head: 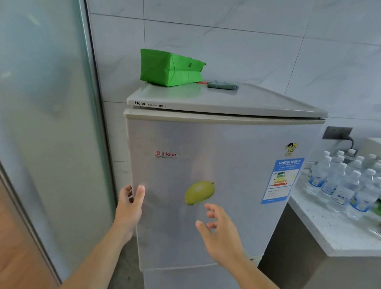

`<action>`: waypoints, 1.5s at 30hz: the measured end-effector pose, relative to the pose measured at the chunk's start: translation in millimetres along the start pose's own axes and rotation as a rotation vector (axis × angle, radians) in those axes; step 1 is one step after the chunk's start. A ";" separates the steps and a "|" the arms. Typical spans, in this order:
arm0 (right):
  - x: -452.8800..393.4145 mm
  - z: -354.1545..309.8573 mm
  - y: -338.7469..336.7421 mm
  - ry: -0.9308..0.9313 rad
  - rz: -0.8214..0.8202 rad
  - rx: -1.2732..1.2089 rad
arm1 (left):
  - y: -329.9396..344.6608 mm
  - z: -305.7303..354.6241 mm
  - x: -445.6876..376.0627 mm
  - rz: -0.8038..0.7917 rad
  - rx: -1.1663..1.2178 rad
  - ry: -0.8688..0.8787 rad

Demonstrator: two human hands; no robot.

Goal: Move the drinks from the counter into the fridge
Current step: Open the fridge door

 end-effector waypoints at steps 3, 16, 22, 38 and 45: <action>20.1 9.7 -7.0 0.007 0.001 -0.017 | -8.9 -9.8 55.4 0.088 0.043 0.051; 227.1 42.2 -96.5 -0.175 -0.040 -0.236 | 27.1 -15.6 374.2 0.252 0.042 0.196; 319.5 88.2 -190.8 -0.169 0.051 -0.235 | 109.6 -29.6 500.1 0.153 -0.095 0.270; 300.3 262.9 -423.1 0.092 0.579 -0.327 | 327.4 -109.7 550.0 -0.272 -0.233 0.198; 209.1 328.2 -519.4 0.183 0.468 -0.216 | 412.2 -141.1 505.2 -0.289 -0.214 -0.045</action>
Point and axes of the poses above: each hand's wrist, its own x-axis away from the middle knuckle, its own y-axis out of the palm, z = x × y, the point moved 6 cm from there along -x, towards the middle knuckle, and after that the axes turned 6 degrees about -y, right-handed, at the moved point
